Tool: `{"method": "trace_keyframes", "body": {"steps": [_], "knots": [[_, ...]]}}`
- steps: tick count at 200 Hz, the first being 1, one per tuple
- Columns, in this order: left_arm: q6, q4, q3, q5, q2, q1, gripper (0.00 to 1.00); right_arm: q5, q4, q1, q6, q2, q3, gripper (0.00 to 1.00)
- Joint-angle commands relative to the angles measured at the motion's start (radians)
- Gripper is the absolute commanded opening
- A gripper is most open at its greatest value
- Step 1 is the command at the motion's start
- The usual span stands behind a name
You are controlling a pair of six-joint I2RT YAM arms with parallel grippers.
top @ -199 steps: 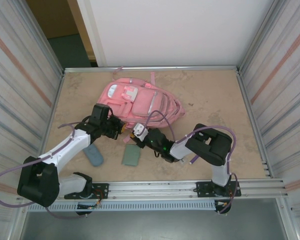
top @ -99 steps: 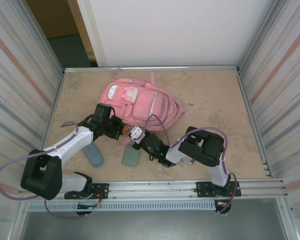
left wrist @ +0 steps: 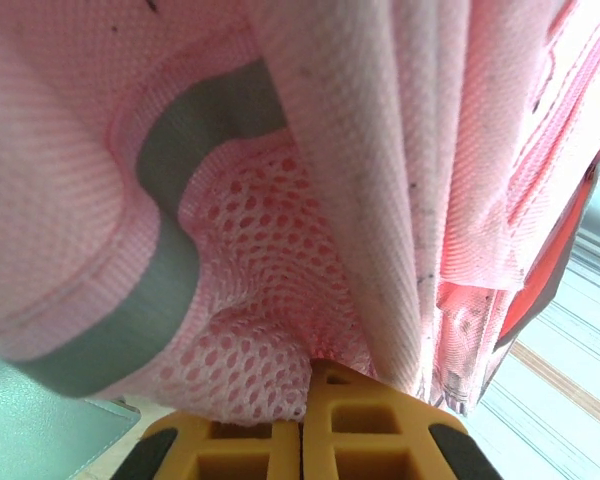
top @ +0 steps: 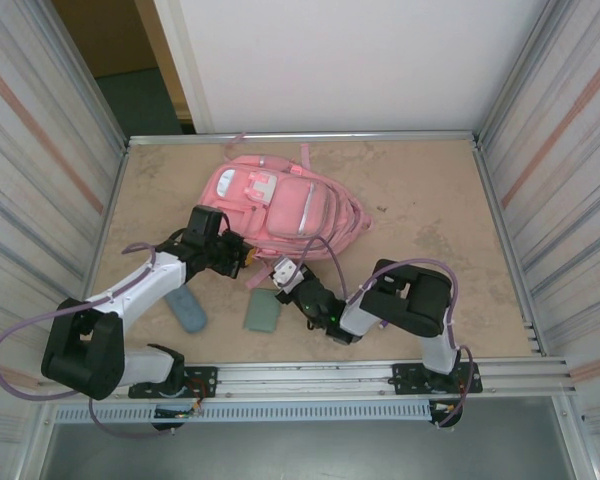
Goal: Pack the student bag
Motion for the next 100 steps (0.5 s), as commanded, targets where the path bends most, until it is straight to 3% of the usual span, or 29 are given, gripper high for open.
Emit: {"method": "trace_keyframes", "body": {"steps": [1,11,22,75,100], "knots": [[0.023,0.016,0.034,0.058,-0.022,0.0,0.0,0.021,-0.003,0.023,-0.014,-0.045,-0.001,0.06],[0.022,0.012,0.033,0.066,-0.024,-0.005,0.0,0.018,-0.031,0.033,-0.012,-0.046,0.017,0.24],[0.018,0.012,0.032,0.071,-0.025,-0.012,0.0,0.02,-0.044,0.041,-0.023,-0.035,0.042,0.29],[-0.008,0.013,0.009,0.084,-0.057,-0.044,0.0,0.142,-0.002,0.04,-0.08,0.083,0.154,0.36],[-0.028,0.033,-0.01,0.078,-0.064,-0.047,0.0,0.149,-0.003,0.034,-0.064,0.095,0.153,0.33]]}}
